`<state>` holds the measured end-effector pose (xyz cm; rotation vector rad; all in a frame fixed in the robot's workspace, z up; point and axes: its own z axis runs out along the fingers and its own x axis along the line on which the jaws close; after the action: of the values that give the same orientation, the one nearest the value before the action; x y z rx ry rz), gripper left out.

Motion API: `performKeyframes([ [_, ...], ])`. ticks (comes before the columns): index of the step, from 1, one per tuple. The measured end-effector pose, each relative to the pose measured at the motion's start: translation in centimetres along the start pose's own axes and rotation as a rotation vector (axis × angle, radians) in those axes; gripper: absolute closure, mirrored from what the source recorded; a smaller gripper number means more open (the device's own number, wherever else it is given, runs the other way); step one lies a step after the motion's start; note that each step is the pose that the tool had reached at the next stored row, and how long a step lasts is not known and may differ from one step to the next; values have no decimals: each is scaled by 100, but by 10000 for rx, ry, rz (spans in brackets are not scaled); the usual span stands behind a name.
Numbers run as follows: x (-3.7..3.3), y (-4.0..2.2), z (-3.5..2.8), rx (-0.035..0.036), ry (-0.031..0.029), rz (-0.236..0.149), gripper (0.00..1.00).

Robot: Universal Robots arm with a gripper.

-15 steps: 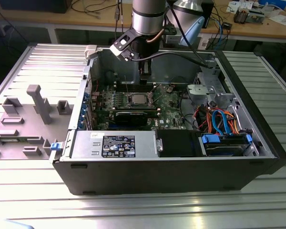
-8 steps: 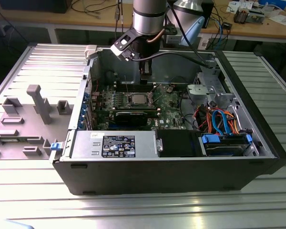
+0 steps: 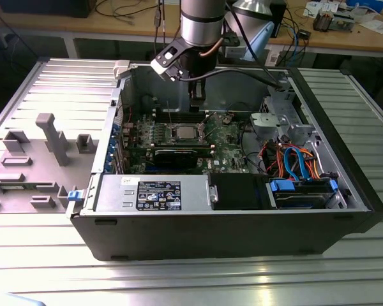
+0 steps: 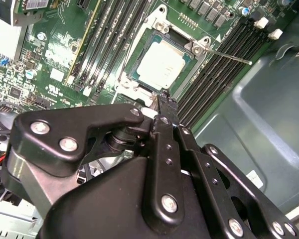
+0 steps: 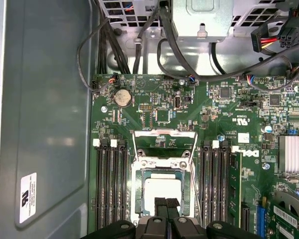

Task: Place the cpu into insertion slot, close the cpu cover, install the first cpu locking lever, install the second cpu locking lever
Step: 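Close the cpu cover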

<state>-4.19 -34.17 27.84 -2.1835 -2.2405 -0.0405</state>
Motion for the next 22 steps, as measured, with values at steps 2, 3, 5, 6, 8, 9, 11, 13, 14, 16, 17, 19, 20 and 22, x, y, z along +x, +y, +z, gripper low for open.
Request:
performKeyframes([
  [2, -1, 28, 3, 0, -1, 1, 89],
  [3, -1, 38, 6, 0, -2, 0, 89],
  [5, -2, 62, 10, 0, -2, 1, 89],
  [6, -2, 73, 13, 0, -3, 0, 89],
  [8, -3, 85, 18, 2, -5, 0, 89],
  [9, -3, 88, 20, 2, -5, 0, 89],
  [11, -3, 104, 24, 1, -2, 0, 89],
  [13, -4, 109, 24, 1, -3, 0, 89],
  [14, -3, 110, 24, 0, -3, 0, 89],
  [16, -4, 111, 24, 1, -3, 0, 89],
  [17, -4, 111, 24, 0, -3, 1, 89],
  [19, -4, 117, 24, 1, -3, -2, 89],
  [20, -4, 121, 24, 0, -3, 0, 89],
  [22, -4, 130, 24, 1, -3, 1, 89],
])
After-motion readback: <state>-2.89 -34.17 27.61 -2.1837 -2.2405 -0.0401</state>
